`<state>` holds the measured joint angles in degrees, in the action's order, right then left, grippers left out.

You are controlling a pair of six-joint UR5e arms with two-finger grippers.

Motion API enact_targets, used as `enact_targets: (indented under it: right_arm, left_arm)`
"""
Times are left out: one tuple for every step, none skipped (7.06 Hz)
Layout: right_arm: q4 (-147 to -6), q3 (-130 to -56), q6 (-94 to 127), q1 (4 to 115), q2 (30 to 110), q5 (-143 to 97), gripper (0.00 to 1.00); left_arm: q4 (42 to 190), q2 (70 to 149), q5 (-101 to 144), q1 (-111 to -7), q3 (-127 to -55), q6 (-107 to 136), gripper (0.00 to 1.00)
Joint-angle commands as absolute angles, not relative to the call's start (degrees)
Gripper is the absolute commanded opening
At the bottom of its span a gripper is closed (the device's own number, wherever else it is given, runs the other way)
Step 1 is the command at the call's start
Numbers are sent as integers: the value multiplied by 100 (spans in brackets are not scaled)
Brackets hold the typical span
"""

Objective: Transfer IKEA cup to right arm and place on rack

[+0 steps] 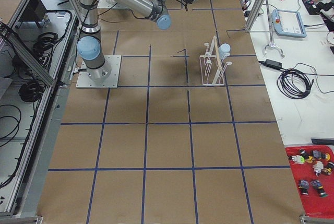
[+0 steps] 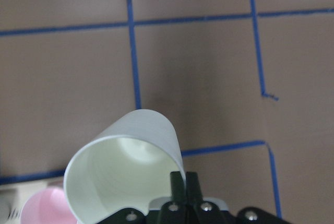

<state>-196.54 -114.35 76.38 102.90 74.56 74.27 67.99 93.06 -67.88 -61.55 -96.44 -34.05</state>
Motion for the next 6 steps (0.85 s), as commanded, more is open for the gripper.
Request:
enact_targets:
  right_arm:
    - [-19661, -11435, 7638, 10248, 7453, 7435, 100]
    - [-19652, -11443, 7638, 10205, 7462, 7436, 100]
    - [-19652, -11443, 7638, 10187, 7462, 7436, 100]
    - [-19644, -11469, 7638, 10204, 7479, 7427, 100]
    - [-19591, -11539, 7620, 10195, 7497, 7609, 100]
    - [-19669, -11714, 7620, 10178, 7506, 7742, 100]
  left_arm:
    - [5569, 9535, -5008, -6222, -9746, -3445, 0]
    - [5155, 9545, -4340, -6266, -9825, -3550, 0]
    - [4802, 9554, -3855, -6484, -9931, -3655, 0]
    - [4225, 9719, -3519, -6643, -10106, -3656, 0]
    - [3244, 10147, -2976, -6784, -10281, -3648, 0]
    - [2216, 10578, -2727, -7055, -10431, -3578, 1]
